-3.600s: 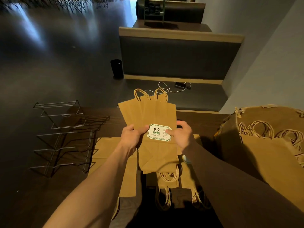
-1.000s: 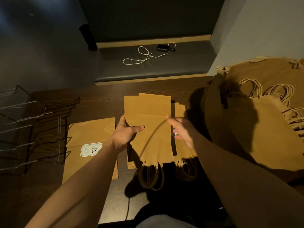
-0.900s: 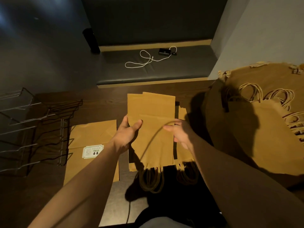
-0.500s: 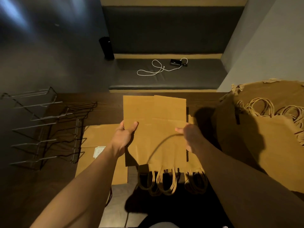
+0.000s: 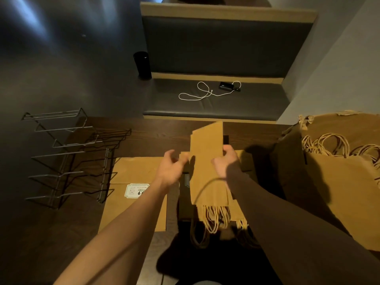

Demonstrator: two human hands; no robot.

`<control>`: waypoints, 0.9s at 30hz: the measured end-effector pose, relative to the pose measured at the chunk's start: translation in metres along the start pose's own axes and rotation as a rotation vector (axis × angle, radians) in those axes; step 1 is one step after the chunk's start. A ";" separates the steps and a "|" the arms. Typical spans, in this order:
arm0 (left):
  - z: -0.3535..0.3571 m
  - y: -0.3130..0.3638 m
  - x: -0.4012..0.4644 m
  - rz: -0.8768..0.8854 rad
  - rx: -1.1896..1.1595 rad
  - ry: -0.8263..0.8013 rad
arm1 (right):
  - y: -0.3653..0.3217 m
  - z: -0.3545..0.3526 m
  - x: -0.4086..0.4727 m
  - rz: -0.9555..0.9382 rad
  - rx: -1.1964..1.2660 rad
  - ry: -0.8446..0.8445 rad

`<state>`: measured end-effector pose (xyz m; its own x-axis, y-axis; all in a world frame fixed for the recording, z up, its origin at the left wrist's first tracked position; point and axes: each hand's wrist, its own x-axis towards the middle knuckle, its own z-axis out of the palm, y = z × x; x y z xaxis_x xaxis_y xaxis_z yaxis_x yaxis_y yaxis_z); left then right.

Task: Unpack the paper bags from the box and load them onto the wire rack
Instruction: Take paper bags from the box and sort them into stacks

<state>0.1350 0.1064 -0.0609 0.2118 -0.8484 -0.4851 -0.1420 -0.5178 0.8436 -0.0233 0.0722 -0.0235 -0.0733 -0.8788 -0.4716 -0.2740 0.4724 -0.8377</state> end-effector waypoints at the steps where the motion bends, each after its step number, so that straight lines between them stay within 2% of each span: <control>1: 0.003 0.006 -0.004 -0.018 -0.111 -0.131 | -0.005 0.005 -0.004 -0.082 -0.040 -0.067; 3: 0.007 0.014 -0.005 -0.029 -0.233 -0.301 | -0.016 0.016 -0.014 -0.172 -0.123 -0.305; 5: 0.006 0.018 -0.005 -0.002 -0.306 -0.295 | -0.020 0.023 -0.016 -0.128 -0.164 -0.467; 7: -0.002 0.016 -0.004 -0.028 -0.320 -0.195 | -0.019 0.022 -0.013 -0.121 -0.123 -0.399; 10: -0.012 0.003 -0.002 -0.075 -0.271 -0.089 | -0.013 0.012 -0.001 -0.124 -0.234 -0.096; 13: -0.010 -0.005 -0.002 -0.097 -0.234 -0.072 | -0.001 0.011 -0.001 0.116 -0.214 -0.168; 15: -0.001 -0.016 0.006 -0.112 -0.242 -0.015 | 0.010 0.011 0.000 0.125 -0.234 -0.161; 19: 0.013 -0.039 0.014 -0.199 -0.052 0.014 | 0.044 0.009 0.009 0.142 0.031 -0.026; 22: 0.020 -0.061 0.024 -0.212 -0.009 -0.029 | 0.053 0.006 0.009 0.154 -0.097 0.019; 27: 0.031 -0.064 0.025 -0.148 0.154 0.046 | 0.060 0.010 0.009 0.196 -0.186 0.042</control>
<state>0.1191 0.1152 -0.1342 0.2848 -0.7579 -0.5870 -0.2517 -0.6500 0.7171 -0.0305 0.0933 -0.0806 -0.1813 -0.7756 -0.6047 -0.4215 0.6168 -0.6647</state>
